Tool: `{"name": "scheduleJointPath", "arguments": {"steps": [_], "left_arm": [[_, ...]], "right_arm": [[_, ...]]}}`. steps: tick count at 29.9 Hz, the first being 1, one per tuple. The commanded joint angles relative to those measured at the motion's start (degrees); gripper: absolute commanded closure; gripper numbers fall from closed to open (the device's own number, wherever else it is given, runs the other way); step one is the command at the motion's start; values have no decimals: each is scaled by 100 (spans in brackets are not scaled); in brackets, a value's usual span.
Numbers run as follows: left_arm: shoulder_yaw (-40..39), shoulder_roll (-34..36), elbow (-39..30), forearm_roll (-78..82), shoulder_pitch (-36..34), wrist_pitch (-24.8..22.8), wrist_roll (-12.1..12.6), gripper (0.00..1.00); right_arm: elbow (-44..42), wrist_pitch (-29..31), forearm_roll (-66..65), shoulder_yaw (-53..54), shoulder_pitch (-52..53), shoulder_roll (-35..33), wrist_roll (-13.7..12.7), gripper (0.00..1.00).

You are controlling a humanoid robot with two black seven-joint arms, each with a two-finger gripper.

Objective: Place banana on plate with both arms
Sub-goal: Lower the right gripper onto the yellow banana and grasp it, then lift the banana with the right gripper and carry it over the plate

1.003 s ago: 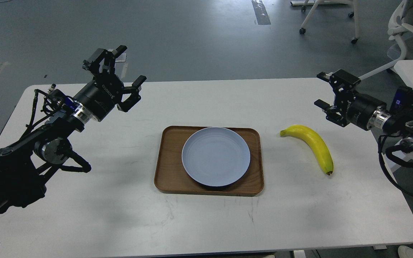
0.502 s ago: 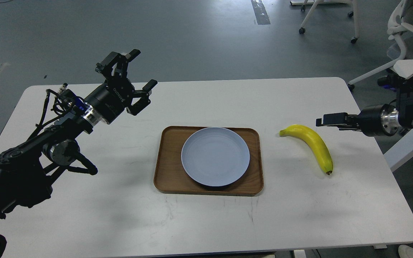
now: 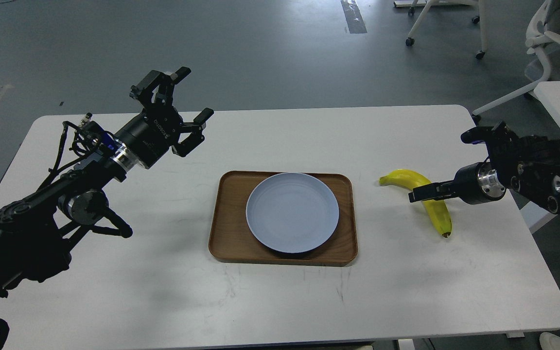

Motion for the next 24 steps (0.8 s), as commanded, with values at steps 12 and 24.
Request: {"name": "scheduleJointPath", "arguments": {"steps": [12,24], "left_arm": [[0,0,-8,1,23,1,0,2],[-8,17,-17,-8,14,1,-9,2]], "right_arm": [[172,1,0,-128,17,-62,-1,78],[1209,18,0,-111,896,-871,-1,94]]}}
